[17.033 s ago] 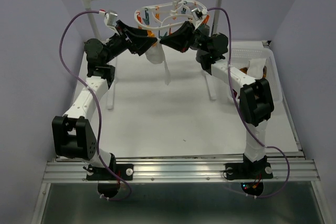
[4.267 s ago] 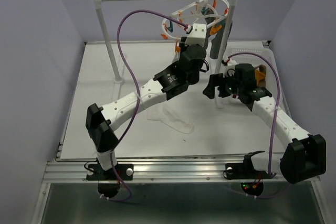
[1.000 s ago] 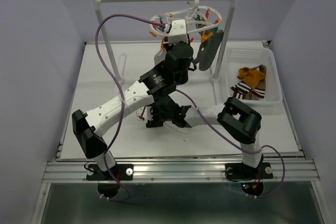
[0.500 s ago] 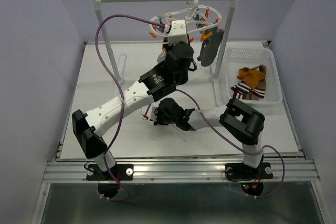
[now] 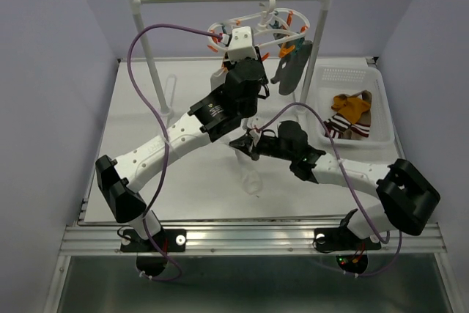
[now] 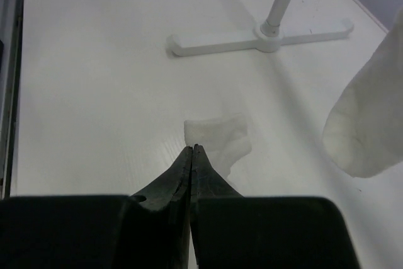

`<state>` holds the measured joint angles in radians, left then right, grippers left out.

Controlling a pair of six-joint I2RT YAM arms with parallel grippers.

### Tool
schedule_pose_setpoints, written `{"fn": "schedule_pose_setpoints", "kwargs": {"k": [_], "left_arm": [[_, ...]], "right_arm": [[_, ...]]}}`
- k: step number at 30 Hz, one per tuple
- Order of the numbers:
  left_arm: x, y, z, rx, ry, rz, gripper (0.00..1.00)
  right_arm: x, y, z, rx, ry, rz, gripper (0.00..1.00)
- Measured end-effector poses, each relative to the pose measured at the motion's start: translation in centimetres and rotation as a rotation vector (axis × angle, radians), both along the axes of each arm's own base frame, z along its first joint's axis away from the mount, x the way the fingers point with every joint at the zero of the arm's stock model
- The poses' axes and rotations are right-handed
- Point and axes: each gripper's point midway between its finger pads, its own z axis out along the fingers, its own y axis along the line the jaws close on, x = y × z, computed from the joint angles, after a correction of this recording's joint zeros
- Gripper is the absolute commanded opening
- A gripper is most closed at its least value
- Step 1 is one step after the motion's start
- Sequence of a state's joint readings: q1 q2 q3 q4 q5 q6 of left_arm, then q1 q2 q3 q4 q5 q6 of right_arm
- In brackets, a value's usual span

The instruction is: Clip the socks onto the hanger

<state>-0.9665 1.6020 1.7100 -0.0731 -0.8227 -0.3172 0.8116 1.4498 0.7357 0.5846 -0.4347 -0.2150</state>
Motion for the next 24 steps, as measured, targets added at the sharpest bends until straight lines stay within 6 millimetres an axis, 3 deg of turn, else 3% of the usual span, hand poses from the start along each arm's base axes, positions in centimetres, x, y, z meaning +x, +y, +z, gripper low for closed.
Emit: {"fn": "schedule_pose_setpoints", "kwargs": {"k": [6, 14, 24], "left_arm": [[-0.2, 0.1, 0.7, -0.061, -0.002, 0.001, 0.0], [-0.2, 0.0, 0.6, -0.111, 0.008, 0.005, 0.0], [-0.2, -0.2, 0.6, -0.139, 0.012, -0.001, 0.0]], "right_arm": [[-0.3, -2.3, 4.2, 0.09, -0.046, -0.072, 0.01], [2.3, -6.3, 9.6, 0.201, -0.126, -0.346, 0.01], [5.3, -10.0, 11.0, 0.218, -0.187, -0.607, 0.01]]}}
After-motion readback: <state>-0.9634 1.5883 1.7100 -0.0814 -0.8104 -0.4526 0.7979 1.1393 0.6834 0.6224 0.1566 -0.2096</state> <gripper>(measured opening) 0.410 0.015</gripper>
